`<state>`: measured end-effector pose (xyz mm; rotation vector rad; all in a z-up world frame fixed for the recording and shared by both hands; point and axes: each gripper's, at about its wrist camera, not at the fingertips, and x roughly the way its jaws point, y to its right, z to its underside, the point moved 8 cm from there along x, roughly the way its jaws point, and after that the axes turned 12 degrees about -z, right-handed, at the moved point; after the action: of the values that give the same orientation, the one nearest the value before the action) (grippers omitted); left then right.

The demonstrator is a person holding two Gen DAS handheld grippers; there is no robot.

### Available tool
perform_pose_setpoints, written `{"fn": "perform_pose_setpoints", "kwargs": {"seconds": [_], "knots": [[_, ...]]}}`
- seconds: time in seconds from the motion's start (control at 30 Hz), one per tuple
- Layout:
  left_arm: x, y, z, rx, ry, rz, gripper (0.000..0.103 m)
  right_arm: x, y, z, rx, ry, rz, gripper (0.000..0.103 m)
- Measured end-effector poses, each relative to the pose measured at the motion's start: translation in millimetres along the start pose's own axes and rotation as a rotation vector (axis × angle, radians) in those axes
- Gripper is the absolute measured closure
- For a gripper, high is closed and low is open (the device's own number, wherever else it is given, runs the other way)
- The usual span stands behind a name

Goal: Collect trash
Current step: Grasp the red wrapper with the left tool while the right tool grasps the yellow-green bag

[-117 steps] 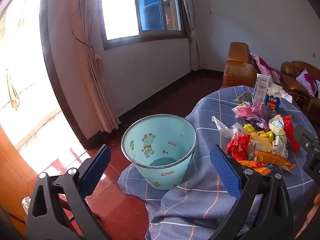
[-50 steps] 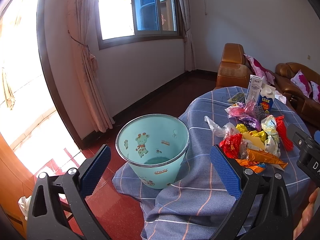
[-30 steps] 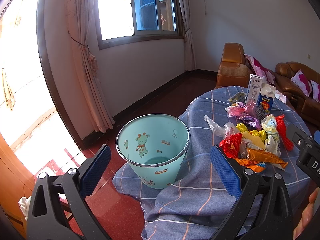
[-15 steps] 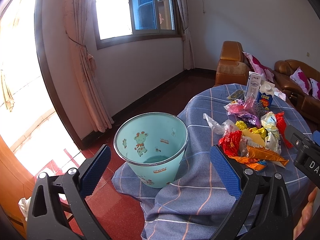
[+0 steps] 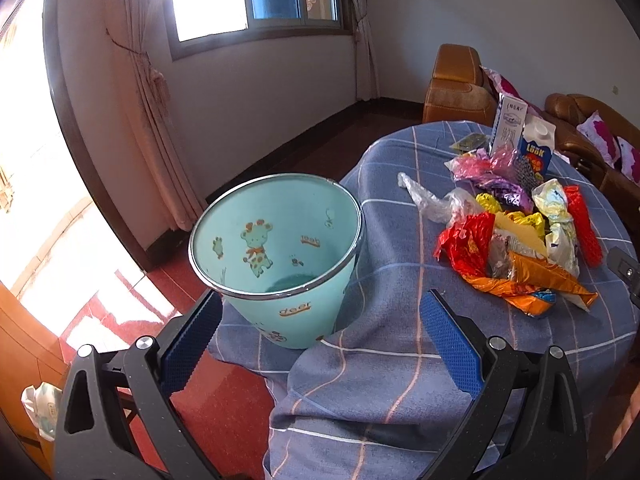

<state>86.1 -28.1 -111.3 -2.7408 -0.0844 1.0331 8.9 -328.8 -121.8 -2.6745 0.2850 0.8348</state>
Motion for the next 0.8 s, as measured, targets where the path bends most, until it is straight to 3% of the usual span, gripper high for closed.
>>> {"fn": "perform_pose_setpoints", "kwargs": {"seconds": [0.2,0.3,0.67,0.8], "knots": [[14.9,29.8,9.0,0.074,-0.019,0.057,0.007,19.5,19.7,-0.8,0.005,-0.032,-0.024,0.032],[20.5,42.8,8.3,0.104,-0.026,0.084,0.017,30.3,20.7,-5.8,0.016,-0.049,-0.055,0.040],[35.4,99.9,-29.5,0.123,-0.020,0.223,0.017,80.5,11.3,-16.7,0.021,-0.143,-0.140,0.041],[47.5,124.1,-29.7,0.157,-0.058,0.251,0.018,92.2,8.4,-19.6,0.044,-0.158,-0.194,0.058]]}}
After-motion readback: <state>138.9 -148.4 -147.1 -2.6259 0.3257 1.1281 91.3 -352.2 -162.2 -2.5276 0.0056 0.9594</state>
